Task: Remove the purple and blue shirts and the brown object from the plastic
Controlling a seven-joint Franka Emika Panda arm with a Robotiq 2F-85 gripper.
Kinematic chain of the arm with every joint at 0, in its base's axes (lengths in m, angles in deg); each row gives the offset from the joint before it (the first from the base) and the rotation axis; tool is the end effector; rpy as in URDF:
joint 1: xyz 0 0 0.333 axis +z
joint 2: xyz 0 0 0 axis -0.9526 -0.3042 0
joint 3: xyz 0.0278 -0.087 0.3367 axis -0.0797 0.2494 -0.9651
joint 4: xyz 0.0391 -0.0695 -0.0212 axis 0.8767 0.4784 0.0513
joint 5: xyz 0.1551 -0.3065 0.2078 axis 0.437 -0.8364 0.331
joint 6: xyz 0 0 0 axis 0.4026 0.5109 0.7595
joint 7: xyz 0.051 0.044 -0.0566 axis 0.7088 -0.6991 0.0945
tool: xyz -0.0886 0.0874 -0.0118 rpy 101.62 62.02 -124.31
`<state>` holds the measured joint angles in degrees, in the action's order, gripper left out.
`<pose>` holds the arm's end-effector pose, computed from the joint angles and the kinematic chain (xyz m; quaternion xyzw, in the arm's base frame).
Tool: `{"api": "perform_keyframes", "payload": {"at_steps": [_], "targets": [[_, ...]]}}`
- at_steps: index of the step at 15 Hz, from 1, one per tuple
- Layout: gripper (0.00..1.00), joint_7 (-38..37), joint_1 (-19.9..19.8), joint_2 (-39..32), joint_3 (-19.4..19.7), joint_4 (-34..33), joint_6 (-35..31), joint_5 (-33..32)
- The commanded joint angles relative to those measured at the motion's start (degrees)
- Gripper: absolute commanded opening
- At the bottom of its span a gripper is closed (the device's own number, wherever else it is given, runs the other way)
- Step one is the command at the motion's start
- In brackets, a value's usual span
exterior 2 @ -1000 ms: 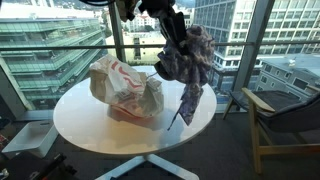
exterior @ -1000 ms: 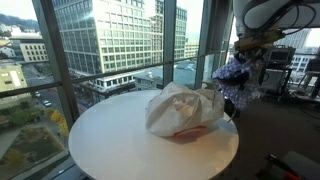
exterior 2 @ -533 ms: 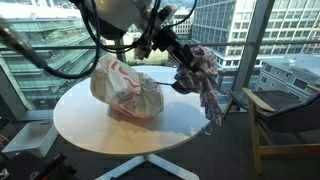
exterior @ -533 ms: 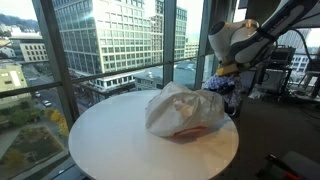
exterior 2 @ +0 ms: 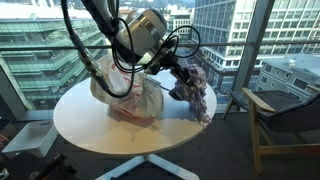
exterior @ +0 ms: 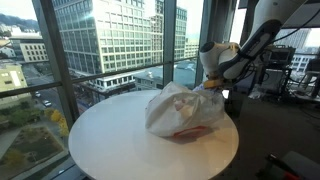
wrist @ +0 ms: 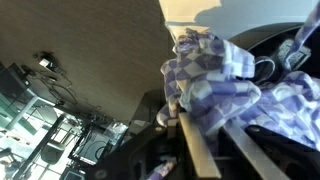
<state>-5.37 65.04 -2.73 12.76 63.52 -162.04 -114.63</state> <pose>0.6037 -0.1044 0.2920 0.8758 -0.3262 0.2280 0.2731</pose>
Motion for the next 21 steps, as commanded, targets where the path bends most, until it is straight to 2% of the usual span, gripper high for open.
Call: {"api": "perform_keyframes", "payload": {"at_steps": [1, 5, 11, 12, 13, 15, 18, 21], "targets": [[0.13, 0.0, 0.6, -3.0, 1.6, -5.5, -6.6, 5.0], [0.13, 2.8, 0.8, -6.8, 2.4, -7.0, -14.0, 13.7], [0.13, 11.1, 3.2, -13.1, 3.3, -6.6, -19.8, 25.9], [0.41, 13.5, 3.6, -13.4, 3.2, -6.3, -20.0, 28.6], [0.43, 15.8, 4.1, -13.3, 3.2, -5.9, -19.9, 31.2], [0.56, 20.5, 6.7, -11.6, 4.4, -5.0, -18.6, 34.7], [0.81, 24.4, 12.0, -7.4, 8.0, -3.5, -15.0, 35.6], [1.00, 28.1, 14.4, -2.4, 8.3, -2.0, -8.2, 36.2]]}}
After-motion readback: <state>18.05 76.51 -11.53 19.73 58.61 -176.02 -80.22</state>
